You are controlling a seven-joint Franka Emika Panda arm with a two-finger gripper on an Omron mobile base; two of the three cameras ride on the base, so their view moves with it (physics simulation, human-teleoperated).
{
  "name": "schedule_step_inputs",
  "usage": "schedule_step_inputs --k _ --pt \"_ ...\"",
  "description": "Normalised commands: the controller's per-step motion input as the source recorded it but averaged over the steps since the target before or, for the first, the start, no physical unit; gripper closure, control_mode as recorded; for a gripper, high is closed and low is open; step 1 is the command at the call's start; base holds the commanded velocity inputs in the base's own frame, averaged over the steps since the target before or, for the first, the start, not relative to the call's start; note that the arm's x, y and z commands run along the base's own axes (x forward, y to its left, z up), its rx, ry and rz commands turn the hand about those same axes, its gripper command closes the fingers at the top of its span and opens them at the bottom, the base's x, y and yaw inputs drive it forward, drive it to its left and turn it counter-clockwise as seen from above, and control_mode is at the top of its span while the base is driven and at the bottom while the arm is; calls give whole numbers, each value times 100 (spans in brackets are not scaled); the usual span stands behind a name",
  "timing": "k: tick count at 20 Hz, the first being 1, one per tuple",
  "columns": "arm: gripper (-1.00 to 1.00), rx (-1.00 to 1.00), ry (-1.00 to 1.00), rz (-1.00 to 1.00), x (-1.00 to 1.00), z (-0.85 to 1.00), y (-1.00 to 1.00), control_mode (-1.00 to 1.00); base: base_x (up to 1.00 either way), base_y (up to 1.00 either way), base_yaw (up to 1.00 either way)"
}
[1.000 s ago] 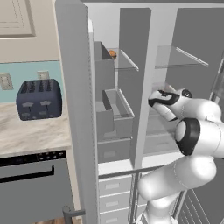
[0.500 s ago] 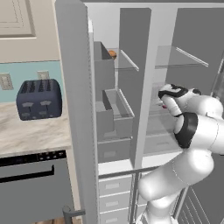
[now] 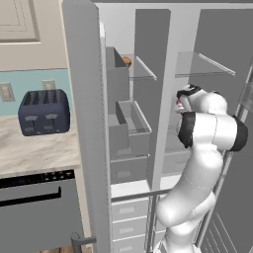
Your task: Pick up the frozen steak from the freezer, place it on any shelf in the fridge, and close the fridge and freezer doors when done.
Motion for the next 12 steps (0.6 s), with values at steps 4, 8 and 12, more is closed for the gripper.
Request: schedule_step_inputs --k 4,8,12 --pt "100 0 3 4 33 -37 0 -100 0 0 0" --pt "-100 0 0 3 11 -61 1 -100 0 0 0" --pt "-100 0 0 2 13 -47 10 -100 0 0 0"
